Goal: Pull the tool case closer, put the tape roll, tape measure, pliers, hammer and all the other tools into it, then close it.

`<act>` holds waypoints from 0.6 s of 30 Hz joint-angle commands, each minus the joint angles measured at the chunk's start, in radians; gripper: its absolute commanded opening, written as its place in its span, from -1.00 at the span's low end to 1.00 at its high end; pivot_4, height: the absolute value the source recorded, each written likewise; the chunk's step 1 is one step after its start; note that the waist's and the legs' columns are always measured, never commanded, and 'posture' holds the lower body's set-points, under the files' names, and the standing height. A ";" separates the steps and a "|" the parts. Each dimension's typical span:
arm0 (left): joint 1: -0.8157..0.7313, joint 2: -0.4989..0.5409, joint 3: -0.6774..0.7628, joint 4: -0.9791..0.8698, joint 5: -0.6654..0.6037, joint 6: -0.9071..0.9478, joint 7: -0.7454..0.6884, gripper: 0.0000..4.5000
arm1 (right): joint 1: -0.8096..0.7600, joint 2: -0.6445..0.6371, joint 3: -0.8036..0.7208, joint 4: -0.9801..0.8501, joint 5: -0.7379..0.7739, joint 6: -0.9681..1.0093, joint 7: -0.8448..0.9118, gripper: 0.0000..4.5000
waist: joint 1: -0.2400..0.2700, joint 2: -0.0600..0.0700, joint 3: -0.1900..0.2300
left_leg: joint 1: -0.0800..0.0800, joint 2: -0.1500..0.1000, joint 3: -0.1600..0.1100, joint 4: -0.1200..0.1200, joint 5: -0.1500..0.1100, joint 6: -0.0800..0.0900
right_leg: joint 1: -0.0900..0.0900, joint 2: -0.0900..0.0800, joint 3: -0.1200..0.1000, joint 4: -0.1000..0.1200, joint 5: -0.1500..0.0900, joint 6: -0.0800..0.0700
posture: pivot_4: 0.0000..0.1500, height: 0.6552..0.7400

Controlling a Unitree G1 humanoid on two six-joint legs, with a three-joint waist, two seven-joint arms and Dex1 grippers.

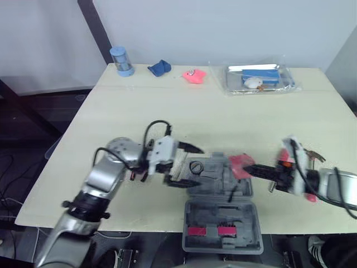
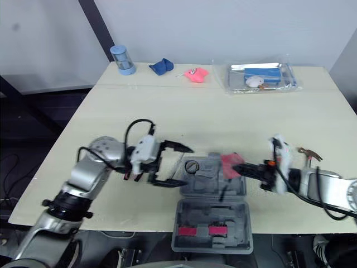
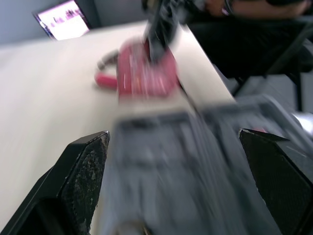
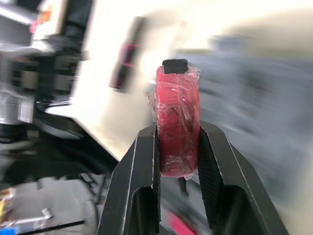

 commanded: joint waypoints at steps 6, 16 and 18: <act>0.024 0.097 0.075 -0.056 -0.151 0.024 -0.177 1.00 | 0.201 -0.103 -0.104 0.100 -0.322 0.087 0.360 -0.78 | -0.003 0.000 0.000 | 0.001 0.000 0.000 0.000 0.000 0.000 | 0.000 0.001 0.000 0.000 0.000 0.000 | 1.00 1.00; 0.039 0.203 0.059 -0.102 -0.233 0.013 -0.189 1.00 | 0.259 0.034 -0.088 0.115 -0.479 0.084 0.420 -0.78 | -0.003 0.000 0.000 | 0.001 0.001 0.000 0.000 0.000 0.000 | 0.000 0.002 0.001 0.001 0.000 0.000 | 1.00 1.00; 0.037 0.210 0.059 -0.108 -0.242 0.017 -0.189 1.00 | 0.261 0.070 -0.088 0.107 -0.487 0.092 0.407 -0.78 | -0.001 -0.001 0.001 | 0.001 0.001 -0.001 0.000 0.000 0.000 | 0.000 0.002 0.000 0.001 0.000 0.000 | 1.00 1.00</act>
